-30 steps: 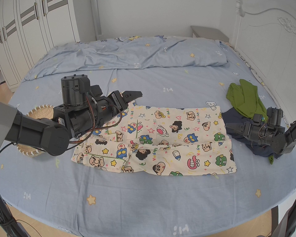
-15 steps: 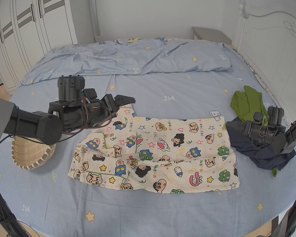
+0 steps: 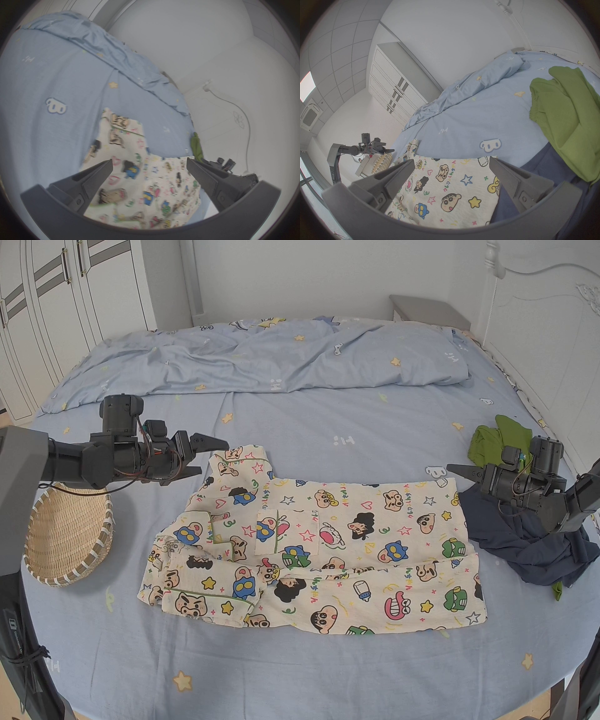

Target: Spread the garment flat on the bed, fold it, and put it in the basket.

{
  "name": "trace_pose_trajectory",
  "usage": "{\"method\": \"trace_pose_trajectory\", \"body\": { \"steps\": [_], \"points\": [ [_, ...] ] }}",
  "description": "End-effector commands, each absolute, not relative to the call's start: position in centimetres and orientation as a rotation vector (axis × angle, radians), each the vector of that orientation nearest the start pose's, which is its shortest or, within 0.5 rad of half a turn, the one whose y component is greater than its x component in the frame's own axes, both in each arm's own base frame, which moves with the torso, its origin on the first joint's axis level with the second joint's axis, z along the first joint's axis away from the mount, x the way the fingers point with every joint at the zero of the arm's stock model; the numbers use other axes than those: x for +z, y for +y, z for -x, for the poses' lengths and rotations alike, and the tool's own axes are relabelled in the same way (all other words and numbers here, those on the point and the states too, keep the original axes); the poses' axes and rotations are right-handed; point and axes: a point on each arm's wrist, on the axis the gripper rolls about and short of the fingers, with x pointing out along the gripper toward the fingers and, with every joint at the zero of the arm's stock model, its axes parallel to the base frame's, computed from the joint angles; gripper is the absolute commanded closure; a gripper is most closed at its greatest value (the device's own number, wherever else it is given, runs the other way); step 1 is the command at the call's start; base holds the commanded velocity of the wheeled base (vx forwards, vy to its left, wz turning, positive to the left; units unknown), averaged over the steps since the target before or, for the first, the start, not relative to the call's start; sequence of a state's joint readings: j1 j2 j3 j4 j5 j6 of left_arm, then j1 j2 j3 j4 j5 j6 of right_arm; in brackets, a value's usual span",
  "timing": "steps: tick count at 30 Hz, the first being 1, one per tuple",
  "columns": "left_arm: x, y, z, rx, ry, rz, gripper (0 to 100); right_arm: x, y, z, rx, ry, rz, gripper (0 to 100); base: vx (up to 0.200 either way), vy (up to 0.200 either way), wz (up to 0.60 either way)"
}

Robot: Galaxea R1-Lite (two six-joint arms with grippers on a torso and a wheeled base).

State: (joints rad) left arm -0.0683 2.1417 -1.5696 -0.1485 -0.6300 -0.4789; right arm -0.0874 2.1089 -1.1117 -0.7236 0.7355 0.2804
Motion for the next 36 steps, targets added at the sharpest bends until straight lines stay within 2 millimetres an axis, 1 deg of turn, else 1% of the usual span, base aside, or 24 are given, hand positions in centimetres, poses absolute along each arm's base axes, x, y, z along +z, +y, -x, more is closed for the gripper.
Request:
{"method": "trace_pose_trajectory", "body": {
  "steps": [1,5,12,13,25,26,36],
  "points": [
    [11.9,-1.2,-47.6,-0.495,0.641,0.583,0,10.7,-1.9,-42.1,0.609,0.369,-0.383,0,0.0,0.0,0.0],
    [11.1,-0.9,-48.3,-0.48,0.636,0.585,0,10.7,-1.7,-42.0,0.61,0.367,-0.381,0,0.0,0.0,0.0],
    [11.0,-0.9,-48.5,-0.484,0.614,0.579,0,10.8,-1.7,-42.0,0.605,0.365,-0.38,0,0.0,0.0,0.0],
    [10.5,-1.1,-48.6,-0.486,0.624,0.58,0,10.8,-1.7,-42.0,0.604,0.365,-0.379,0,0.0,0.0,0.0],
    [10.1,-1.6,-48.4,-0.492,0.645,0.578,0,10.9,-1.9,-42.0,0.601,0.361,-0.381,0,0.0,0.0,0.0],
    [10.0,-1.6,-48.3,-0.491,0.648,0.579,100,10.9,-1.9,-42.0,0.601,0.361,-0.381,0,0.0,0.0,0.0],
    [10.1,-1.5,-48.3,-0.491,0.646,0.578,100,10.9,-1.5,-42.1,0.599,0.363,-0.38,0,0.0,0.0,0.0]
  ]
}}
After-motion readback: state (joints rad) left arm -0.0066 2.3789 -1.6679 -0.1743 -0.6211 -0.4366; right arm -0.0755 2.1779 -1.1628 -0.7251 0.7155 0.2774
